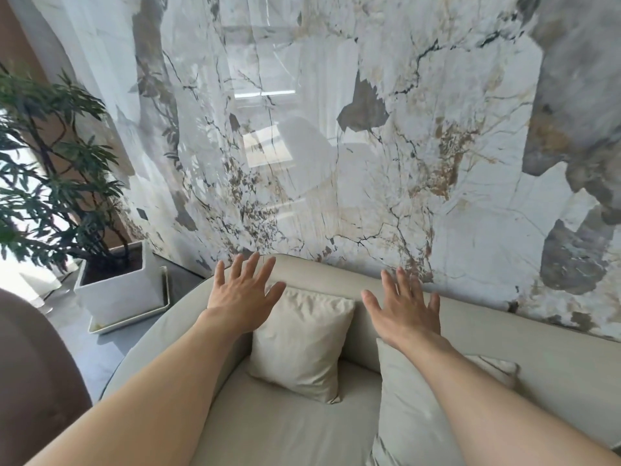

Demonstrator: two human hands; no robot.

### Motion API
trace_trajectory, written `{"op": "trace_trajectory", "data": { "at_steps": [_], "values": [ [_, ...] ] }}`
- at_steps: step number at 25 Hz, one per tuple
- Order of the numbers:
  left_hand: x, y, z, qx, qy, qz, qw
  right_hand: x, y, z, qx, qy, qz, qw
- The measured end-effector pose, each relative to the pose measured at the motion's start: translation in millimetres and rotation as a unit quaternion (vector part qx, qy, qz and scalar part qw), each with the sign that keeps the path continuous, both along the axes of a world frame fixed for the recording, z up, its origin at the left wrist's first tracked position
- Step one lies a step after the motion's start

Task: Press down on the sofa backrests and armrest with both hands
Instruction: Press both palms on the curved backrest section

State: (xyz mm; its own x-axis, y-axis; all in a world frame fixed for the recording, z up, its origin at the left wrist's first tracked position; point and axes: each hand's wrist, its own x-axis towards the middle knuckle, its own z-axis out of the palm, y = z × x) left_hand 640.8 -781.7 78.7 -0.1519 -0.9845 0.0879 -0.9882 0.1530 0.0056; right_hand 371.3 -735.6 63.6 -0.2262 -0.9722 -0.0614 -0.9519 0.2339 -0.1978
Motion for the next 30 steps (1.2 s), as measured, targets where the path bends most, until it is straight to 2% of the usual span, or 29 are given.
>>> {"op": "trace_trajectory", "data": {
  "at_steps": [4, 11, 15, 21, 30],
  "values": [
    [38, -37, -15, 0.008, 0.013, -0.03, 0.999, 42, -23, -9, 0.001, 0.015, -0.035, 0.999],
    [149, -111, -32, 0.039, 0.019, -0.098, 0.994, 169, -60, -11, 0.011, 0.029, -0.107, 0.994],
    [169, -142, -29, 0.054, 0.029, -0.125, 0.99, 203, -81, -6, 0.016, 0.037, -0.126, 0.991],
    [166, -157, -33, 0.062, 0.007, -0.131, 0.989, 202, -104, -12, 0.019, 0.02, -0.124, 0.992],
    [131, -190, -48, 0.057, 0.0, -0.084, 0.995, 160, -154, -49, 0.022, 0.002, -0.085, 0.996]
  ]
}}
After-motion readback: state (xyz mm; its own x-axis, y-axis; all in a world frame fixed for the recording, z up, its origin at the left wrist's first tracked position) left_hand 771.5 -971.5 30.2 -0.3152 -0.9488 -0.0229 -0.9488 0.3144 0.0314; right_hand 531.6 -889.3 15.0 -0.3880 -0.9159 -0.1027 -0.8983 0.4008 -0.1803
